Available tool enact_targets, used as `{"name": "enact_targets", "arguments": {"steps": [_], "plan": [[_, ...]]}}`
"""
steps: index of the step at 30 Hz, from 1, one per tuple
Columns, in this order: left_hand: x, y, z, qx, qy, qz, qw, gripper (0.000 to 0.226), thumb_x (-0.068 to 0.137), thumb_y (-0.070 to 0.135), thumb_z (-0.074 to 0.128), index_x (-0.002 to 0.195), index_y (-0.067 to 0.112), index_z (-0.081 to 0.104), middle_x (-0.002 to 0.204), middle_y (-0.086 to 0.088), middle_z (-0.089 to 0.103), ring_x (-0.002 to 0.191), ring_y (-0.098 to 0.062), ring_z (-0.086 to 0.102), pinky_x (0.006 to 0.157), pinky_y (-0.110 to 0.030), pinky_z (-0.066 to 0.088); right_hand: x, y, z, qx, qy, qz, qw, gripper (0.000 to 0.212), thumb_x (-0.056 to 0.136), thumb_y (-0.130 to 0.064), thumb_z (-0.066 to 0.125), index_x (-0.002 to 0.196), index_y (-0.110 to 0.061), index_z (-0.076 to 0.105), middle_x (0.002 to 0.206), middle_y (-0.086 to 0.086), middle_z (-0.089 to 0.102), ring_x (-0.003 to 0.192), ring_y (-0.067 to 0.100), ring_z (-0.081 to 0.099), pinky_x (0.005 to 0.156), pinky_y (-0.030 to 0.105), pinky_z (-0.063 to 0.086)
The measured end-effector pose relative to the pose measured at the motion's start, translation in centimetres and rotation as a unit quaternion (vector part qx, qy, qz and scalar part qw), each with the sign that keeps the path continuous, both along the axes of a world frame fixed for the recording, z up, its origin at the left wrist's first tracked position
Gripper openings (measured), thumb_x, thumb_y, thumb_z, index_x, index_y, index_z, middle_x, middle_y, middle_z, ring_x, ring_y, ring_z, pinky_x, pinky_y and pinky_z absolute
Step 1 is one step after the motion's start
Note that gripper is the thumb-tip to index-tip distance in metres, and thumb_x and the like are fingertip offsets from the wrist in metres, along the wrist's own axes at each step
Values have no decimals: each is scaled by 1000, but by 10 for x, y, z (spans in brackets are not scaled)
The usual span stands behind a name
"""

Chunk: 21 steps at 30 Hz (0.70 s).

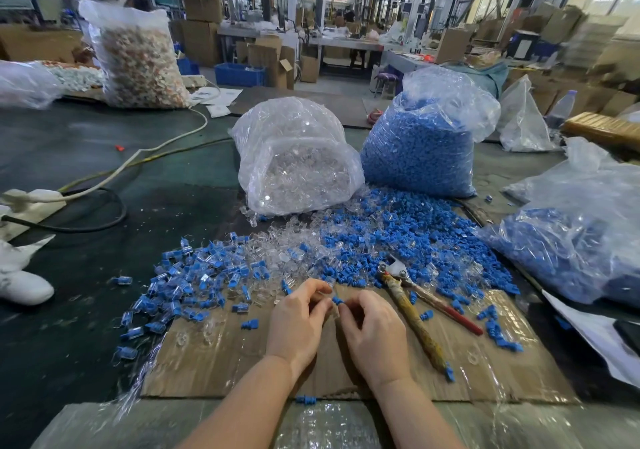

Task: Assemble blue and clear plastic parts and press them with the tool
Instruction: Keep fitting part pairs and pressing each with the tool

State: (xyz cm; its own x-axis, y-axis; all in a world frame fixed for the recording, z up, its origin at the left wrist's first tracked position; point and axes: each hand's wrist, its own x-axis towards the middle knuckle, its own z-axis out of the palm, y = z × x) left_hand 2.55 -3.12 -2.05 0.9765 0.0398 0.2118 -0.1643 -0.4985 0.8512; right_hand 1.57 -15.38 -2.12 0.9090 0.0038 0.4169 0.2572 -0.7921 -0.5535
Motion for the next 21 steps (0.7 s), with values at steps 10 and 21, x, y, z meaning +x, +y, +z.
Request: {"name": "enact_targets", "arguments": {"steps": [10,21], "plan": [[-2,0,0,-2,12,-29,1000,23,87,17,63,83,39,58,82,21,63,80,10,57,74,-6,45,0,-1,-3,-10,7,-15,1000,14,83,-20,66,72,-13,59,72,-3,60,72,17,55,63,24,35],[0,1,0,-46,27,-21,998,28,91,12,55,96,39,56,76,13,64,72,6,59,68,-10,48,-1,-1,2,35,-29,-2,999,5,84,-17,68,82,-13,66,79,-5,62,77,12,55,70,21,42]]}}
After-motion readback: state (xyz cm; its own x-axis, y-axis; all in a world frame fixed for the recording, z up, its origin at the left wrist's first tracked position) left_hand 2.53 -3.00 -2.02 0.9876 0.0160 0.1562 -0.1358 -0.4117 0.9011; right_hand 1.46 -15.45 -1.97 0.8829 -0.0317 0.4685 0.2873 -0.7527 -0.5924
